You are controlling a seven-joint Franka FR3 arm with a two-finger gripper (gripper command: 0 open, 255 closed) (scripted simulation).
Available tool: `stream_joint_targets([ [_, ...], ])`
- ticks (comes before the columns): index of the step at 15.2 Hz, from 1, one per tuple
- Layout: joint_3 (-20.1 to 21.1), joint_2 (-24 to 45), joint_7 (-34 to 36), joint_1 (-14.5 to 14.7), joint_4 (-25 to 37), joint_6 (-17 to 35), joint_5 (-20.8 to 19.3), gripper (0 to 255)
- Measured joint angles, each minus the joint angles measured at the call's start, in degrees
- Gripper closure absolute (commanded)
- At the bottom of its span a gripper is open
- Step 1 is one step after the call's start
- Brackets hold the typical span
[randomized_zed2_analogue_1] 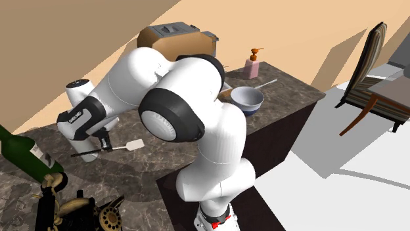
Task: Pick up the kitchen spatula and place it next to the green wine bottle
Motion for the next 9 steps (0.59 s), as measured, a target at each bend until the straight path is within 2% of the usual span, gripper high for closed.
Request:
stream_joint_targets([
  [4,0.3,2.7,1.8,0.0,-1.1,2.9,-2.7,255],
  [9,0.3,3.0,2.0,0.0,-1.4,3.4,-3.0,255],
])
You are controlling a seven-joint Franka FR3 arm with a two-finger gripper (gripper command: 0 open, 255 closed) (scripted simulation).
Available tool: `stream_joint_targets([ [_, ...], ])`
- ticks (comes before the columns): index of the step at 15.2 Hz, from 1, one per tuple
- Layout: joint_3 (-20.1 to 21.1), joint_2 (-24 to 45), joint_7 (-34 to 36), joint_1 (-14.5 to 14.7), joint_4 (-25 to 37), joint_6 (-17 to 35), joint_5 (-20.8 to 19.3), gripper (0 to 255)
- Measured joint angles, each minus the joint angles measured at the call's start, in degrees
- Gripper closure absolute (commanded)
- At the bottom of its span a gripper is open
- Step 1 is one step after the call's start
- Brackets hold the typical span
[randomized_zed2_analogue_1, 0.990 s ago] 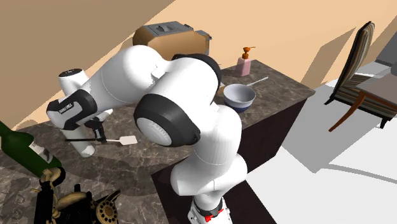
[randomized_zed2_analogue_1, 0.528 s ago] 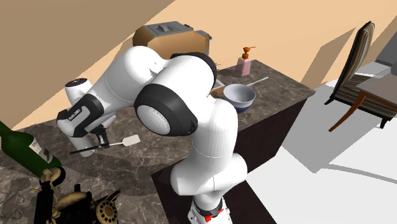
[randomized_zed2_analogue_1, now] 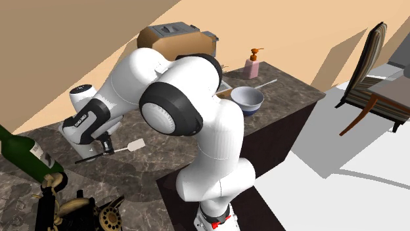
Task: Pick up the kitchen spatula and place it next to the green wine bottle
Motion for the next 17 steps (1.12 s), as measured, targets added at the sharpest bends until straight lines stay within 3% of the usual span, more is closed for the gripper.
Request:
stream_joint_targets([
  [1,0.0,0.0,0.0,0.0,0.0,0.0,0.0,255],
  [2,0.0,0.0,0.0,0.0,0.0,0.0,0.0,0],
  [8,0.0,0.0,0.0,0.0,0.0,0.0,0.0,0],
  [12,-0.9,-5.4,-3.9,-0.3,2.5,-6.1,5.0,0],
  [17,-1.3,-6.8,-4.7,-0.1,3.1,-7.8,6.3,0],
])
